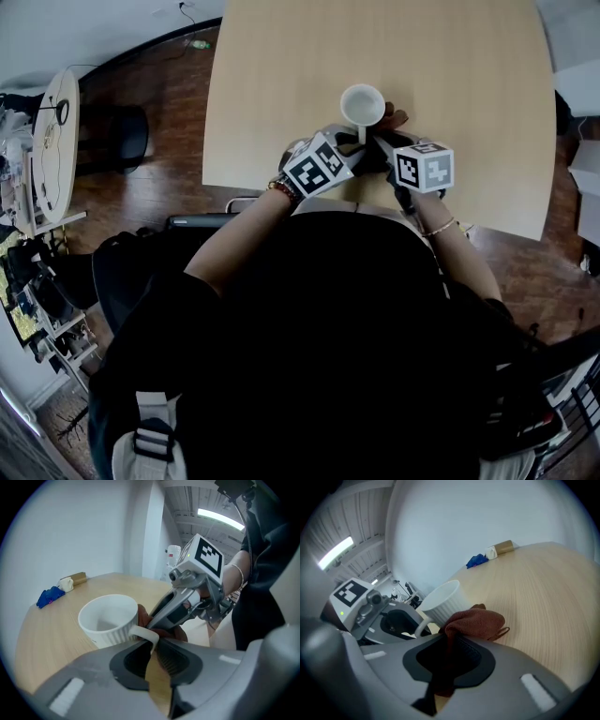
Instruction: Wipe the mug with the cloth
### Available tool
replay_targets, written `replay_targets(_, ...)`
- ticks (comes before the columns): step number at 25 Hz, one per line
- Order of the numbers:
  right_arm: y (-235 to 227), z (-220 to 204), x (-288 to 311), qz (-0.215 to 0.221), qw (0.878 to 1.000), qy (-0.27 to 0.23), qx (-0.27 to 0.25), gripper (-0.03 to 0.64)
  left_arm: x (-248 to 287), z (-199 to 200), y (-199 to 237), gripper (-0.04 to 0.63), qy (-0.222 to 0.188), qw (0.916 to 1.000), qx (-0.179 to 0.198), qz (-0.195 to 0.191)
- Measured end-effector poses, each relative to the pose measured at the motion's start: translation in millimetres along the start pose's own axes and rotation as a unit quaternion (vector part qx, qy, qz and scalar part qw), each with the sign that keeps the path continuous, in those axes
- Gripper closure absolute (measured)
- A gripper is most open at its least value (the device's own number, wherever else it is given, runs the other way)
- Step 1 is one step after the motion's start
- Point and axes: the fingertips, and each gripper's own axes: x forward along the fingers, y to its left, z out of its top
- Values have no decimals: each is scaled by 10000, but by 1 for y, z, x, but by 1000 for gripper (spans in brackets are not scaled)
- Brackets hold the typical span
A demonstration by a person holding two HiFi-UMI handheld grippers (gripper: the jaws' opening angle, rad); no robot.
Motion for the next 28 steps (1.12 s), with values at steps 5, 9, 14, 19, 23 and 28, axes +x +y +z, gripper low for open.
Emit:
replay_targets(5,-17,-3,-7,-387,9986,157,-309,568,-2,2,-2,537,-101,9999,31,40)
replay_targets(9,-32,18,-37,-684,9961,-15,-558,568,-1,-1,-1,535,-191,9998,16,62)
replay_targets(14,-53,15,-41,-1143,9770,894,-1563,554,-8,-3,2,524,-398,9991,-118,33)
replay_targets(19,-74,-9,-26,-1694,9521,1413,-2119,520,-13,-2,0,464,-549,9982,-235,-92)
replay_targets(23,-74,5,-36,-1870,9533,1055,-2126,414,-31,-16,5,457,-673,9970,-376,-19)
replay_targets(28,-73,35,-87,-2104,9575,112,-1972,404,-111,7,40,493,-1823,9720,-1287,737)
